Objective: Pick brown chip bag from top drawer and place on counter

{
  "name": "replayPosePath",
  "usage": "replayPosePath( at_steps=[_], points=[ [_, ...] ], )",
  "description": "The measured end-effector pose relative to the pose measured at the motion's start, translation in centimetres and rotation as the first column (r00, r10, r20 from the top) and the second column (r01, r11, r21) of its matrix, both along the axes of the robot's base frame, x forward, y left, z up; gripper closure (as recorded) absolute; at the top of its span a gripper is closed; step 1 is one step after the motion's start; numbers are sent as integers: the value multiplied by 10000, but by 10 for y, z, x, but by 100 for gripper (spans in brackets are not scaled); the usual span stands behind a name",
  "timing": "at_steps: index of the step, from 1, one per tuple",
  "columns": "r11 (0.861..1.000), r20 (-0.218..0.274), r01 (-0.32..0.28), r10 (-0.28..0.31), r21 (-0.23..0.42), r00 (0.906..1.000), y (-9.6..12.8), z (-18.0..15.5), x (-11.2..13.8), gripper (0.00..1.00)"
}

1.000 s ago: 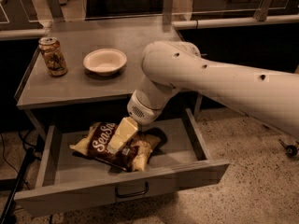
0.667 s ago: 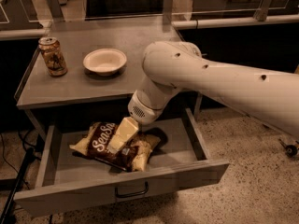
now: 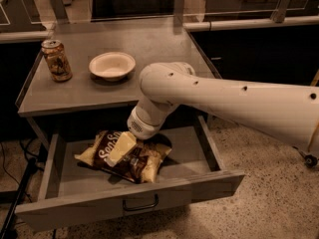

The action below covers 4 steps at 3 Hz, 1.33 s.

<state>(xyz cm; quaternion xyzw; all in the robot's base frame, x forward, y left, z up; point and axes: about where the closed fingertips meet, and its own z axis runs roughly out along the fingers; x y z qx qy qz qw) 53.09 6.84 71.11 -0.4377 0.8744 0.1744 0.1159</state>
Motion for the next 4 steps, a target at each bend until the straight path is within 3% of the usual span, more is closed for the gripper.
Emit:
replayPosePath(
  at_steps=[1,2,4],
  points=[
    [10000,-9,-1,1,1,10000,0,0,0,0],
    [9998,-313,-159,162,84,9994,7,-9,-7,0],
    [9999,-957,-88,78,-103,9954,26,-56,-10,0]
  ],
)
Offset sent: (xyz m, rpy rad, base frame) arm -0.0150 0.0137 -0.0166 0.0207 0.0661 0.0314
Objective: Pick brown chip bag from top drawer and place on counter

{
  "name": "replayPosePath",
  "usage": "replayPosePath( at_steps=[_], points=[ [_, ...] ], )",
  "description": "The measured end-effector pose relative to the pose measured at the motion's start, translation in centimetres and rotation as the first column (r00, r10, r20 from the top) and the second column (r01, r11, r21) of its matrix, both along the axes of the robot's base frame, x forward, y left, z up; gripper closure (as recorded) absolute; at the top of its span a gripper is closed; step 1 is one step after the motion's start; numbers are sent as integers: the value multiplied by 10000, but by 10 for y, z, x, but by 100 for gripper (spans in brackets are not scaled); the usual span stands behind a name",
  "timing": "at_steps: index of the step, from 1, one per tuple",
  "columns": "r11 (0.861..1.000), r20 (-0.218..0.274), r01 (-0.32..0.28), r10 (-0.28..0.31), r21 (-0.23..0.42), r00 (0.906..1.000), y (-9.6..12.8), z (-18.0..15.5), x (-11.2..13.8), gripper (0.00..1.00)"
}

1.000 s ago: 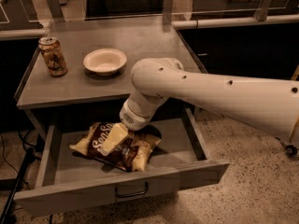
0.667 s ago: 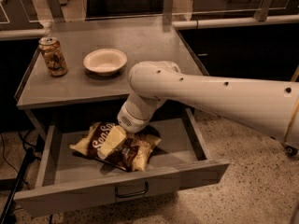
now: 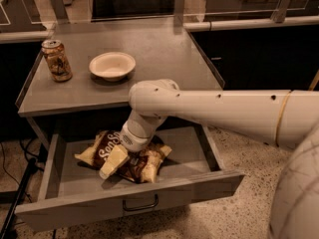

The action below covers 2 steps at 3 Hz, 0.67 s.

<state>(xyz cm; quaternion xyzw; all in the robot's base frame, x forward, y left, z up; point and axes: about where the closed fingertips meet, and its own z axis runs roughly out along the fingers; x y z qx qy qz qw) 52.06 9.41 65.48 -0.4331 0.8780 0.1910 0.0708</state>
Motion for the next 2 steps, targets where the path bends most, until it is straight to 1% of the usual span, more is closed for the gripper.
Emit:
replayPosePath(
  at_steps=[2],
  points=[
    [9995,-258,179,-186,-261,9995,-6,-36,5,0]
  ],
)
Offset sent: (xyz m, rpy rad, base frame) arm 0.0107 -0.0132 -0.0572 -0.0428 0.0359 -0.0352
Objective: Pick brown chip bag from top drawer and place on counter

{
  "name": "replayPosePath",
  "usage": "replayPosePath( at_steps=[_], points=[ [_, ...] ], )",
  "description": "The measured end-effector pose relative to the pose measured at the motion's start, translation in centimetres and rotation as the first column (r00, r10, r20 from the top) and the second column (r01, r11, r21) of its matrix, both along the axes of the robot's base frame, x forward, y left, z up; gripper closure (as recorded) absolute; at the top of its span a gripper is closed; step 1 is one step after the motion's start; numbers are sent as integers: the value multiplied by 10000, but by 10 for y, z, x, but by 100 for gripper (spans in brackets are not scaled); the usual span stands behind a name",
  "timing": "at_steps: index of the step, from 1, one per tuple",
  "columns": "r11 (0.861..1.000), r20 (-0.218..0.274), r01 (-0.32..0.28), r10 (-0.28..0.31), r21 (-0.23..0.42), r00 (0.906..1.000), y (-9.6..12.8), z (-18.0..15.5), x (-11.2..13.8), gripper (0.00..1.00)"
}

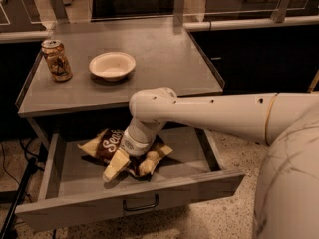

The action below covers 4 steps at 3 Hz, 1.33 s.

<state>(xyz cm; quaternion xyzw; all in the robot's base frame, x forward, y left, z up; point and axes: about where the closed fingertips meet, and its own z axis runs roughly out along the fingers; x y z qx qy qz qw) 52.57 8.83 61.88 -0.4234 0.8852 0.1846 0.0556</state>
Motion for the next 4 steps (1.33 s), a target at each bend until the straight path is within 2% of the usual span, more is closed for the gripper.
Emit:
replayPosePath(
  at_steps=[1,4],
  points=[
    [10000,0,0,0,0,10000,0,4,0,19],
    [10000,-1,-1,1,0,10000,0,4,0,89]
  ],
)
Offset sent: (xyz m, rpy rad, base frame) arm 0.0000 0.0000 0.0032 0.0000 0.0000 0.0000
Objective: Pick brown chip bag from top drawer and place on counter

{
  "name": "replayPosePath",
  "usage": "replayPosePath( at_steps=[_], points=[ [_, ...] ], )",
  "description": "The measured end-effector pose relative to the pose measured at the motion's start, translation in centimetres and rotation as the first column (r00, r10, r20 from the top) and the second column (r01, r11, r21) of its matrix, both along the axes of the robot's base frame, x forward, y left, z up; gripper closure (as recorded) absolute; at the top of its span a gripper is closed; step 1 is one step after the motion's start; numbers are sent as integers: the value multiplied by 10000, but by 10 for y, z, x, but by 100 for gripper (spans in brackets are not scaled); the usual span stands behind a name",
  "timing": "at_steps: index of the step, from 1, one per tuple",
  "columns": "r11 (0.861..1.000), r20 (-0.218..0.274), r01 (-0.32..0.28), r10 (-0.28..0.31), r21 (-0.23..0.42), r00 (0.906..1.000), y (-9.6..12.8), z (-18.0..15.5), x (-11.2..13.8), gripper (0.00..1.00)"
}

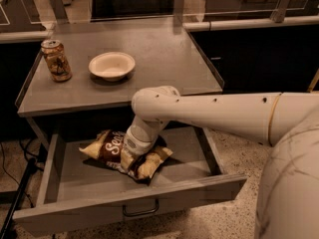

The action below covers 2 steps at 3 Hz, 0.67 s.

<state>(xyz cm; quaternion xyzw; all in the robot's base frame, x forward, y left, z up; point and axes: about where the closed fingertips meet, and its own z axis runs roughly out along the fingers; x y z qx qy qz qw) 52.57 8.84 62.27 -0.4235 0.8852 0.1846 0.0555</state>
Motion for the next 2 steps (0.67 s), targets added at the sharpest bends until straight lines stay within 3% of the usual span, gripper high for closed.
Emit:
replayPosePath(
  at_steps=[1,2],
  points=[
    [10000,1,-1,1,2,10000,0,6,0,100],
    [9982,-148,-122,131,591,9998,-8,28,-5,100]
  ],
)
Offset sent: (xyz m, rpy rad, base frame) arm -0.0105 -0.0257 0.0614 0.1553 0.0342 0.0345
